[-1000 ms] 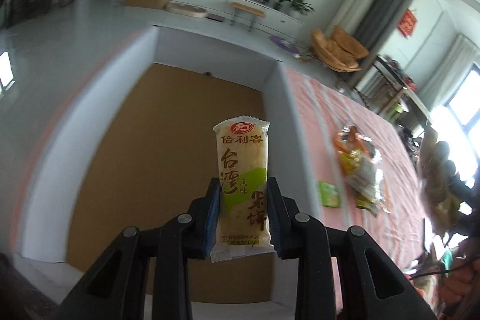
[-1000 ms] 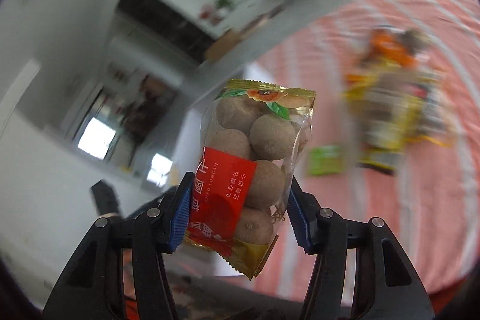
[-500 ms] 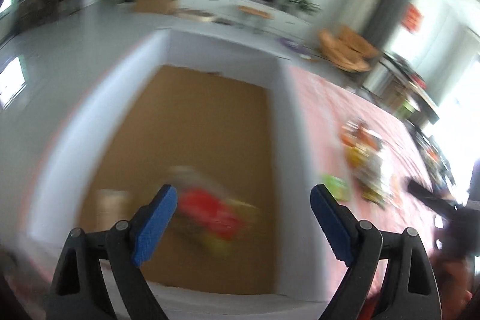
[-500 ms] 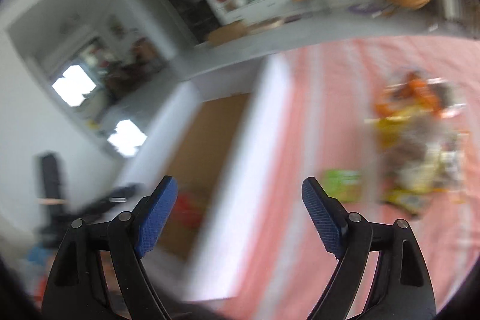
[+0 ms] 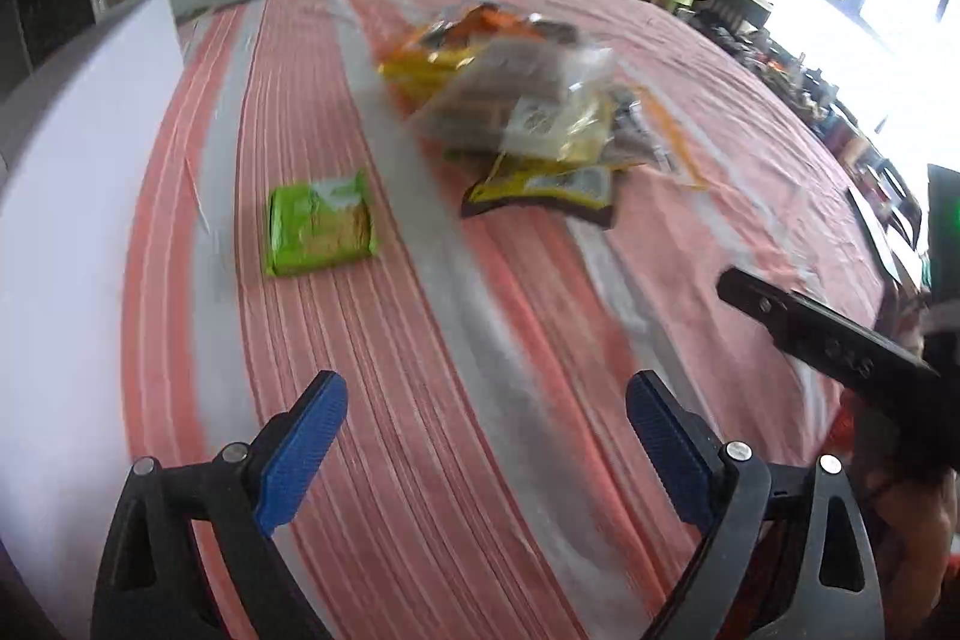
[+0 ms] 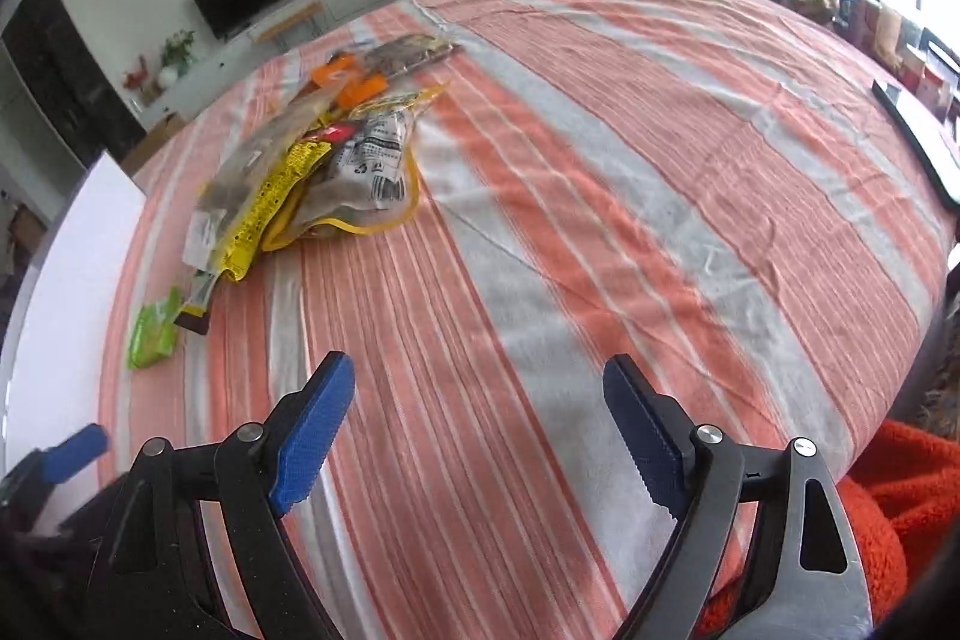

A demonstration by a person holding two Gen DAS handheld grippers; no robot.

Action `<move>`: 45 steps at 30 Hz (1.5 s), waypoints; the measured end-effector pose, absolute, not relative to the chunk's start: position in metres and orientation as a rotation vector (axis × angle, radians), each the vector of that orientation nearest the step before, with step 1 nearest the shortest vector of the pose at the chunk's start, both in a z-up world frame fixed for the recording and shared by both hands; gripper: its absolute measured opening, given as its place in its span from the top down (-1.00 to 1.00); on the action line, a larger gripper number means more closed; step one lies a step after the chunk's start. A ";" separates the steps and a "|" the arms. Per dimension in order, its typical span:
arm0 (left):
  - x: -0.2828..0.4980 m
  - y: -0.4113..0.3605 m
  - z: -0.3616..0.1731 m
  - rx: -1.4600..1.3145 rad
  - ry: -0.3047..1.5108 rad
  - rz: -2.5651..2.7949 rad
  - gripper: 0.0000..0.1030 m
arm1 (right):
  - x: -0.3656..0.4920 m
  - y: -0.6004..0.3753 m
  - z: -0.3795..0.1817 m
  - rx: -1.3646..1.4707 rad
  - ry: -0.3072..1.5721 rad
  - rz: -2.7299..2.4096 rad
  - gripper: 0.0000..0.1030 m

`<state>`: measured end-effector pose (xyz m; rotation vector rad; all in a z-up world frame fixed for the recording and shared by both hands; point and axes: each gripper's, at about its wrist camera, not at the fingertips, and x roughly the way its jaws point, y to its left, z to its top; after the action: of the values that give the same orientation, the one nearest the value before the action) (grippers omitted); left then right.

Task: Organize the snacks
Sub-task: 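Move both tools back over the snack pile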

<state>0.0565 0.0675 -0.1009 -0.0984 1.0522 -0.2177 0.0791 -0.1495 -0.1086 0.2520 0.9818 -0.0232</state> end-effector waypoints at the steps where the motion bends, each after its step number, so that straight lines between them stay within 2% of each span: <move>1: 0.060 0.071 -0.108 -0.112 1.055 -0.202 -0.81 | 0.082 -0.149 -0.113 0.248 0.999 -0.025 -0.73; 6: 0.057 0.064 -0.122 -0.044 1.041 -0.156 -0.83 | 0.080 -0.141 -0.117 0.168 0.997 -0.056 -0.77; 9: 0.053 0.061 -0.127 0.001 1.048 -0.147 -0.99 | 0.080 -0.131 -0.120 0.107 1.012 -0.074 -0.78; 45: 0.039 0.062 -0.125 0.061 1.016 -0.137 -1.00 | 0.080 -0.128 -0.122 0.047 1.031 -0.081 -0.83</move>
<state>0.0391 0.0619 -0.1252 0.0614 1.0160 -0.1368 0.0798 -0.1277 -0.1220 0.0469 1.0309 -0.0810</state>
